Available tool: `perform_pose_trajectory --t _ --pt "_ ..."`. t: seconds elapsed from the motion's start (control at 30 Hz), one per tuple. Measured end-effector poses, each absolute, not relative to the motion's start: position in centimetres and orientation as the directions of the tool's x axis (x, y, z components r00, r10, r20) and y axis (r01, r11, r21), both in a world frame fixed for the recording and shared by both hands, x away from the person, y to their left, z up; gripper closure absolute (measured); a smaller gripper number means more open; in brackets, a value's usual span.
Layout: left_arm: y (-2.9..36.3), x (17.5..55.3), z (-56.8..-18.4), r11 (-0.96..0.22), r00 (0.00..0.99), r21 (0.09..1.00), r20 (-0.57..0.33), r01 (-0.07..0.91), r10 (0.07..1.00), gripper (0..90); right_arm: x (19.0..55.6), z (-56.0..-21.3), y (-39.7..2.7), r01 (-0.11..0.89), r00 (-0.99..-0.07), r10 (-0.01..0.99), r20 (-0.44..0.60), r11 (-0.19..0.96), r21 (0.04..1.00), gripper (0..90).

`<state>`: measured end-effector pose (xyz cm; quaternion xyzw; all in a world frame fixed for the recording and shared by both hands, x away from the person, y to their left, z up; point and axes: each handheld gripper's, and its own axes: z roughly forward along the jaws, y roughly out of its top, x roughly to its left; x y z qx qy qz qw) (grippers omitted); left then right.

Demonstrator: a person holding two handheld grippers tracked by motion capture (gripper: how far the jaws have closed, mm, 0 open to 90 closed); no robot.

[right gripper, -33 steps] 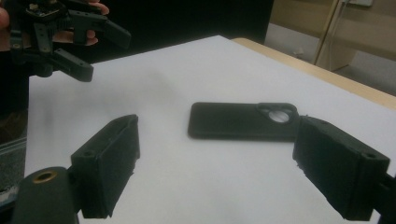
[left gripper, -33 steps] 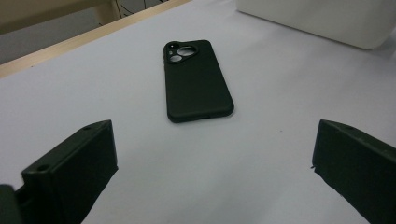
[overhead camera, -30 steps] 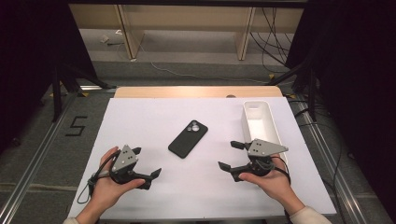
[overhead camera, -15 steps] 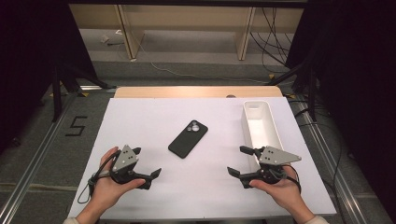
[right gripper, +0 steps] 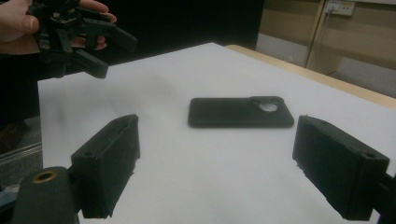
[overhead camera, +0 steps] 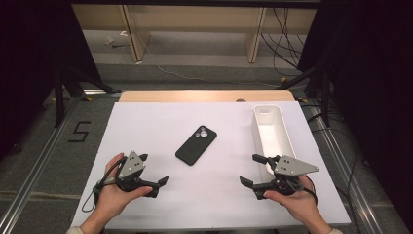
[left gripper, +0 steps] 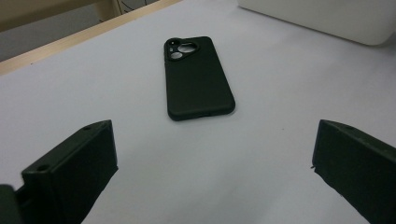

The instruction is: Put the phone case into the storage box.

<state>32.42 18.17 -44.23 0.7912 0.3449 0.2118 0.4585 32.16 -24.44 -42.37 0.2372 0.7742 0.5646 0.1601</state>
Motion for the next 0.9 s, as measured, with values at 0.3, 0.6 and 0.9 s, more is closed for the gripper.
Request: perform_pose_trajectory --t 0.3,0.6,0.9 --pt "17.3 33.4 -43.8 -0.342 0.665 0.867 0.016 0.362 0.747 0.0 31.7 -42.6 -24.7 0.196 -0.834 0.550 0.032 0.242 0.950 16.0" --pt "16.2 34.8 -43.8 -0.357 0.669 0.856 0.017 0.375 0.743 0.0 31.5 -42.8 -24.9 0.203 -0.828 0.560 0.037 0.237 0.950 16.1" --pt "14.5 36.7 -43.9 -0.391 0.682 0.835 0.026 0.387 0.731 0.0 31.3 -42.9 -25.1 0.208 -0.825 0.564 0.042 0.234 0.950 16.0"
